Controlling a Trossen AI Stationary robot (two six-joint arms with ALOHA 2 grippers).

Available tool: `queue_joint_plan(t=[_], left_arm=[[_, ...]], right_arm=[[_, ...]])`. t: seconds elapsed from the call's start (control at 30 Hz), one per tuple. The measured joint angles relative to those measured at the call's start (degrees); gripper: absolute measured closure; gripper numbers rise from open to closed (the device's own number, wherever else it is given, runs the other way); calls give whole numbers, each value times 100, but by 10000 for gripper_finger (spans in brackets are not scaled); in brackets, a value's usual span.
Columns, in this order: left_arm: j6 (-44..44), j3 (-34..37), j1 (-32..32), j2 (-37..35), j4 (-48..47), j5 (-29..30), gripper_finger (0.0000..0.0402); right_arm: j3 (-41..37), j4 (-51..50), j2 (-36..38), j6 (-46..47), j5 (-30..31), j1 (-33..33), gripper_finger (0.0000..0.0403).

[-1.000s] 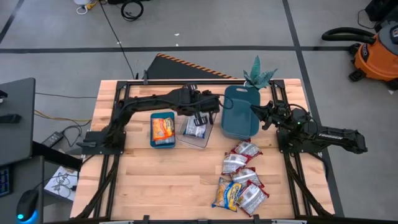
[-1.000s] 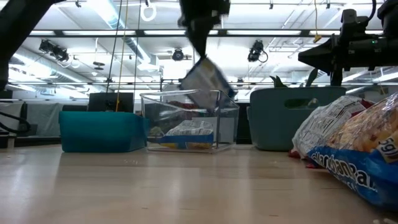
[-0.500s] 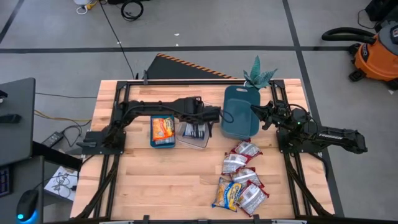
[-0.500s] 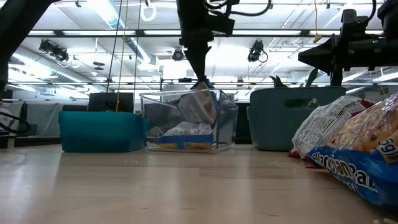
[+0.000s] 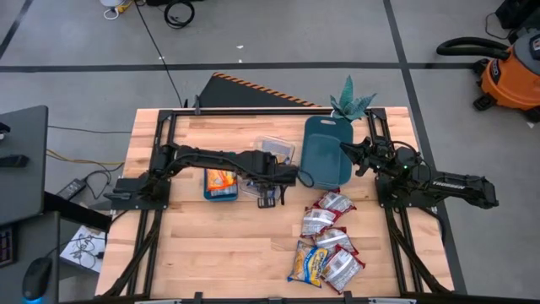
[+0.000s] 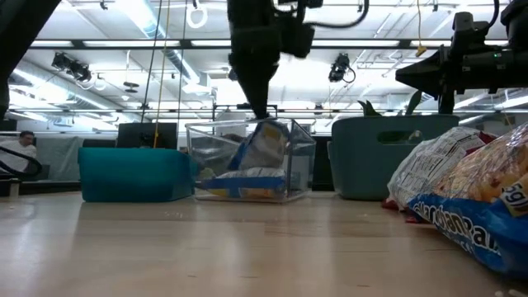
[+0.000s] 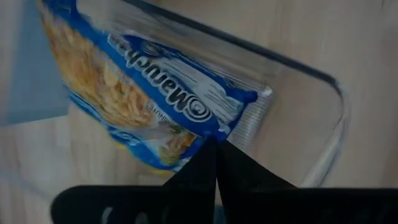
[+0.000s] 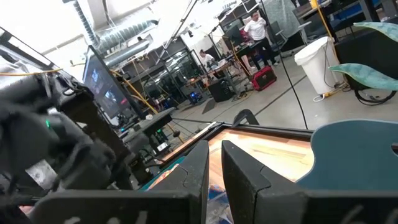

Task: Sort Maruchan noodles
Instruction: Put the blue noodle pack into the transparent bin, then put the red noodle pack into the dark green bin

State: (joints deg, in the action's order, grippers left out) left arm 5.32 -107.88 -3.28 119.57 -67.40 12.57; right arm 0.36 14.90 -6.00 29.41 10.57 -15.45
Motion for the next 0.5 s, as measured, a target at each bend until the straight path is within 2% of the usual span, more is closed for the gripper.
queue_joint_plan(t=[0.17,0.27,0.4,0.5], left_arm=[[-217,225,-173,8,250,389,328],[-297,167,-258,7,331,413,287],[-457,-77,-388,2,347,-117,250],[-567,-393,-505,4,199,-331,243]], right_arm=[[0,-1,0,0,0,-1,353],[1,-2,0,0,0,0,353],[0,-2,0,0,0,-1,353],[0,-2,0,0,0,-1,353]])
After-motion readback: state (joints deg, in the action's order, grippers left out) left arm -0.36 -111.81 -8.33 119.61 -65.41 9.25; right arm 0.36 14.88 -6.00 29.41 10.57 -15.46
